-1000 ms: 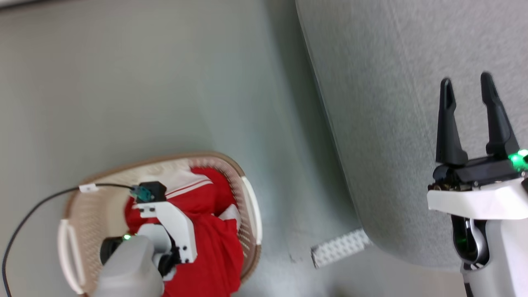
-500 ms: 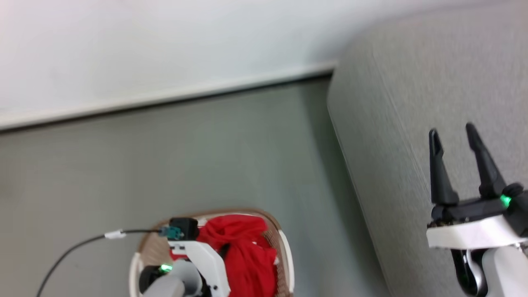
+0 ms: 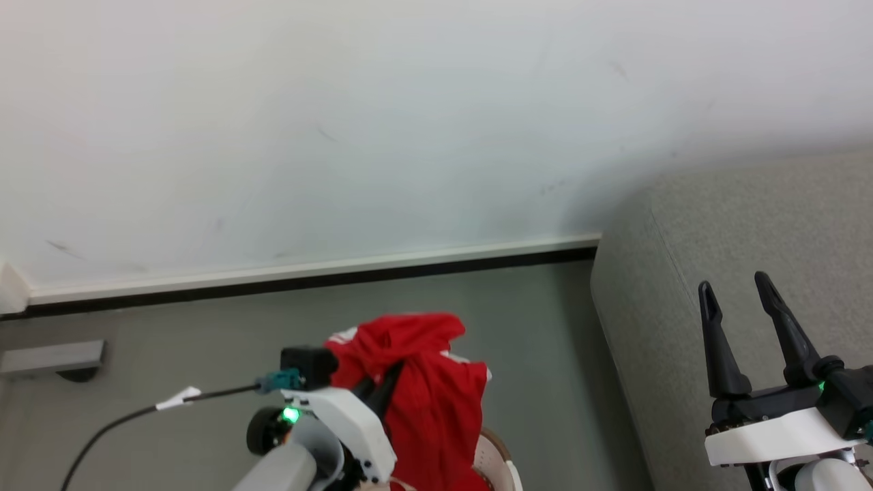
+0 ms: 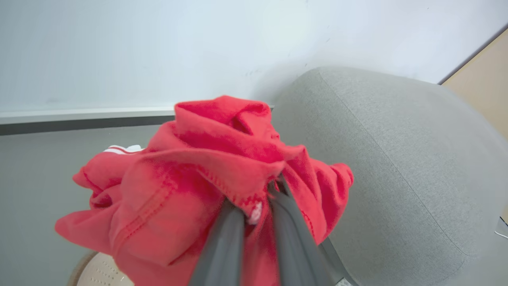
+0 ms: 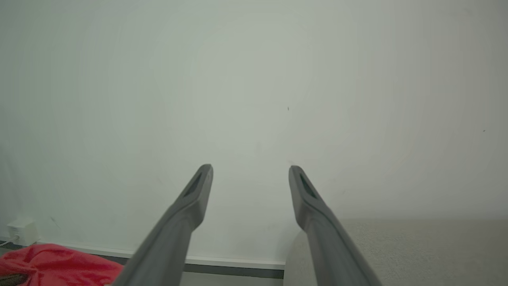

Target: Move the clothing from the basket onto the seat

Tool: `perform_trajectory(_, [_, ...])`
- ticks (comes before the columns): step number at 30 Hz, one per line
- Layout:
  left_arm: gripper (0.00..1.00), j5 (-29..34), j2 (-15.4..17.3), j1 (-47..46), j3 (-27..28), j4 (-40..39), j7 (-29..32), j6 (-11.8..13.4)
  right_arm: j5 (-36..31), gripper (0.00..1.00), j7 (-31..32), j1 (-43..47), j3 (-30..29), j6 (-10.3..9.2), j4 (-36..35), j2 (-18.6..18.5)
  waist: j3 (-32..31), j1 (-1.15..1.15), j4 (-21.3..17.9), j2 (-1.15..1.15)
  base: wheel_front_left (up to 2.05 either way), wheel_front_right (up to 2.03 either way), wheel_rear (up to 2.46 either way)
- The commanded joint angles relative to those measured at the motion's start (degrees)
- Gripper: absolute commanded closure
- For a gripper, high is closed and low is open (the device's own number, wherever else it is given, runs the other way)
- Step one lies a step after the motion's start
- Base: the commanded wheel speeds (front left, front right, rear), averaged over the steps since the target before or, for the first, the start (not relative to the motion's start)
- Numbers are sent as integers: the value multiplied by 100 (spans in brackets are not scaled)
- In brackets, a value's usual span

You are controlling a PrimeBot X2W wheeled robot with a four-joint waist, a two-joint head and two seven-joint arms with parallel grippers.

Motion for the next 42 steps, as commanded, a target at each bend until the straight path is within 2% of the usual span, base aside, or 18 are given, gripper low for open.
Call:
perform_trajectory(1, [100,66,86,-57,6,-84,-44,22,41,0,5,70,17,-14,12,-44,-144,2,114,0,0,0,0])
perform_trajectory(7, [100,184,219,-377,121,-972,-263,241,54,0,4,178,121,-14,26,-22,-280,2,179,0,0,0,0])
perform_trajectory(14, [100,325,449,-717,192,-2067,1,517,124,0,4,259,369,-14,-54,26,-365,2,171,0,0,0,0])
perform_trajectory(19, [100,302,496,-873,232,-2578,229,684,198,0,4,350,537,-14,-84,-23,-400,2,193,0,0,0,0])
perform_trajectory(23, [100,319,508,-964,238,-2796,330,784,278,0,5,354,716,-14,-132,-79,-388,2,185,0,0,0,0])
perform_trajectory(34, [100,338,423,-1051,138,-2924,392,845,829,0,4,20,1906,-14,-201,-454,-326,2,198,0,0,0,0])
perform_trajectory(42, [100,403,240,-1091,-149,-2974,446,743,1016,0,5,-688,2806,-14,310,-639,-265,2,397,0,0,0,0])
